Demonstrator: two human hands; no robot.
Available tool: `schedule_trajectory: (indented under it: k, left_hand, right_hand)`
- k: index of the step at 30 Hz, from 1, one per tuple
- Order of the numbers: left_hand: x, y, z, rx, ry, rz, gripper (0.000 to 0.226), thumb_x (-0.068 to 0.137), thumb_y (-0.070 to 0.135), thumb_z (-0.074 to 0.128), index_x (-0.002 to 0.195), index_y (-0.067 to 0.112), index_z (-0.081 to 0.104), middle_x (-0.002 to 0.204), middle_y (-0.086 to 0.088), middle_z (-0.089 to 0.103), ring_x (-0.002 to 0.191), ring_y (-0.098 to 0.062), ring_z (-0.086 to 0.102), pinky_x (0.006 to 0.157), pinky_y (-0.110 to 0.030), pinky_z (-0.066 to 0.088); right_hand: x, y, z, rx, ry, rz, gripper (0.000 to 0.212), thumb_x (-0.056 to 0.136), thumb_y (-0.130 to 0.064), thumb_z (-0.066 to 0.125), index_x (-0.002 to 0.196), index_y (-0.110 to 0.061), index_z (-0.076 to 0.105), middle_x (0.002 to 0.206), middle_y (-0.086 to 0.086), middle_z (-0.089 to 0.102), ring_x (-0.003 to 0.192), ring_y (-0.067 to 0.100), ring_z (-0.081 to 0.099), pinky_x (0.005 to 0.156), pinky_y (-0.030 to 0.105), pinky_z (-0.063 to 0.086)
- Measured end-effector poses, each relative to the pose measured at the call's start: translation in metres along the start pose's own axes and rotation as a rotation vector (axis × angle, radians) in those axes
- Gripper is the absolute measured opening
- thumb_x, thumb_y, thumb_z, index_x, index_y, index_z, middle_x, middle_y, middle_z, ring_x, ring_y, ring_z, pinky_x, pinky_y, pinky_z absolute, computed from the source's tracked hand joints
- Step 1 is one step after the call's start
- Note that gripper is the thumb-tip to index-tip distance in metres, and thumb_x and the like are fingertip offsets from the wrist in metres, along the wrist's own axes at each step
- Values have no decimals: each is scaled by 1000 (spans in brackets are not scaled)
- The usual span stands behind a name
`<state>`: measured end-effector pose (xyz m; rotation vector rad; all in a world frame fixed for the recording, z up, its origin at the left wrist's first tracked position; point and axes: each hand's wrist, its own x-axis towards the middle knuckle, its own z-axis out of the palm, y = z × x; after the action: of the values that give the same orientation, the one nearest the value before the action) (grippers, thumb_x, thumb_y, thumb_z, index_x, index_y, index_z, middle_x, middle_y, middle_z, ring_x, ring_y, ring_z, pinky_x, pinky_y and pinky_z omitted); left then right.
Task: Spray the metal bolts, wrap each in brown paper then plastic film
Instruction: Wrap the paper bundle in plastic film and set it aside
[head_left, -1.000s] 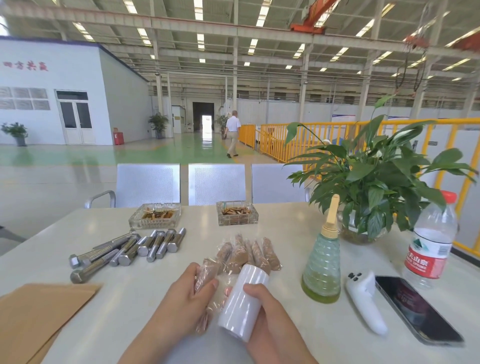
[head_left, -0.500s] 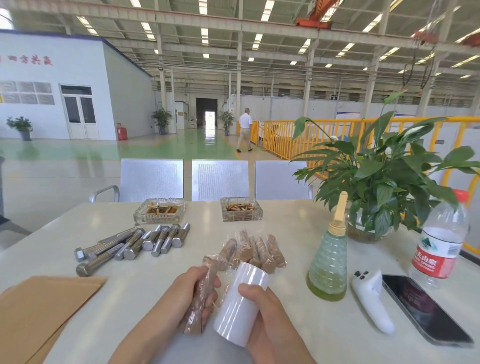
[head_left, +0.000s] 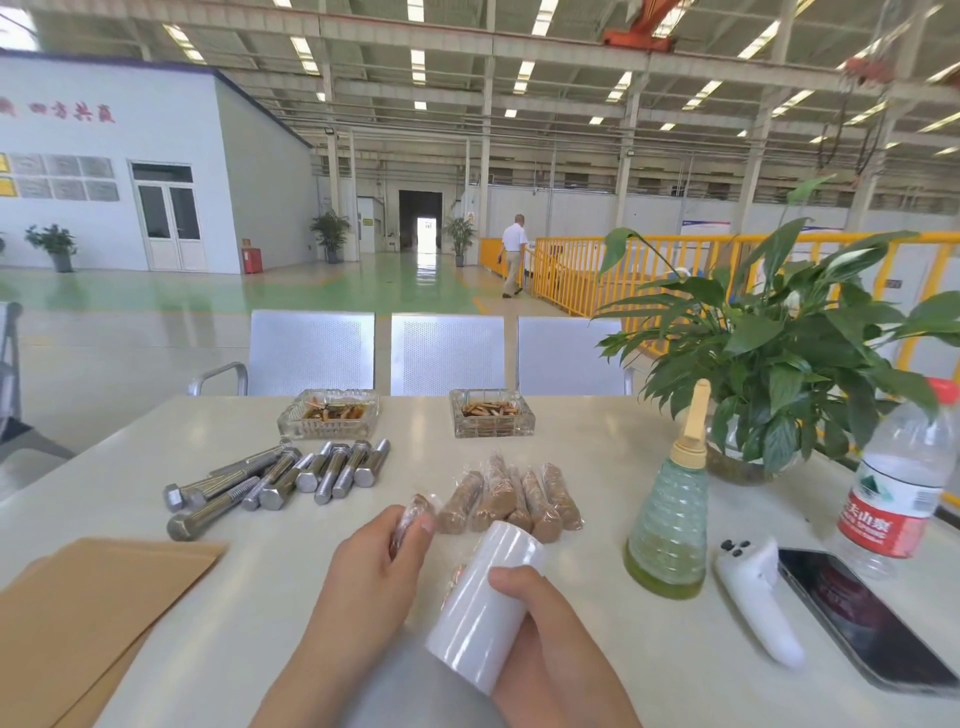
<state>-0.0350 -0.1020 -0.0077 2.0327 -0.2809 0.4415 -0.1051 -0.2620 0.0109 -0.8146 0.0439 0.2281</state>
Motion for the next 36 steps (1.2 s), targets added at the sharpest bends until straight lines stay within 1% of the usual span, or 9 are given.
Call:
schedule_trajectory:
  k: [5, 9, 11, 16, 20, 22, 26, 31, 36]
  left_hand:
    - [10, -6, -9, -573, -164, -378, 32, 104, 22, 44, 94, 9, 71, 63, -10, 54, 51, -22, 49, 47, -27, 34]
    - [2, -4, -16, -578, -300, -179, 14, 98, 25, 67, 105, 16, 75, 85, -6, 70, 76, -17, 64, 60, -24, 49]
    - [3, -5, -17, -621, -312, -224, 28, 87, 30, 77, 109, 12, 75, 87, -13, 71, 72, -24, 63, 54, -26, 49]
    - [1, -3, -12, -554, -278, -254, 20, 90, 28, 77, 81, 13, 70, 75, -8, 56, 68, -19, 55, 59, -29, 44]
    - [-1, -2, -3, -659, -190, -289, 12, 102, 16, 61, 99, 5, 60, 84, -17, 71, 67, -30, 68, 58, -38, 56]
    - [0, -4, -2, -478, -126, -196, 12, 104, 19, 57, 93, 16, 55, 76, -16, 70, 55, -26, 64, 50, -31, 48]
    - [1, -13, -2, -89, -50, -42, 21, 103, 32, 57, 84, 26, 51, 63, -6, 60, 53, -18, 54, 55, -35, 46]
    - [5, -11, -2, -678, -278, -370, 30, 106, 18, 35, 103, 4, 61, 61, -9, 53, 45, -22, 47, 47, -26, 37]
    - [0, -8, -17, -596, -382, -171, 18, 96, 25, 69, 100, 8, 73, 89, -16, 70, 77, -25, 64, 64, -32, 49]
  right_hand:
    - [6, -2, 8, -35, 93, -11, 62, 59, -1, 85, 117, 5, 64, 90, 21, 66, 78, 35, 67, 75, 45, 54]
    - [7, -11, 4, -50, 119, -23, 56, 62, -4, 89, 113, 3, 67, 89, 21, 71, 74, 30, 71, 70, 41, 57]
    - [6, -14, -1, -45, 125, -13, 55, 60, -5, 90, 110, 3, 69, 94, 22, 72, 75, 30, 72, 71, 42, 58]
    - [7, -14, -8, 41, 122, 56, 55, 59, -1, 88, 110, 2, 69, 99, 26, 71, 83, 38, 69, 101, 56, 50]
    - [9, -14, -7, 58, 1, 59, 28, 66, -1, 84, 93, 5, 80, 85, 23, 71, 71, 36, 73, 65, 47, 62]
    - [10, -12, -7, 40, -28, 66, 21, 70, -4, 81, 89, 6, 79, 87, 23, 71, 73, 35, 74, 64, 44, 62]
    - [11, -5, -3, -8, -60, 69, 21, 72, -5, 79, 92, 2, 80, 95, 23, 72, 82, 34, 75, 68, 41, 62]
    - [15, -7, 2, 11, 57, 46, 40, 72, -12, 72, 108, 5, 68, 90, 22, 69, 69, 33, 72, 54, 39, 59]
    - [8, -21, -7, 2, 102, 30, 53, 74, -20, 80, 119, 3, 66, 94, 18, 68, 76, 27, 69, 66, 38, 58]
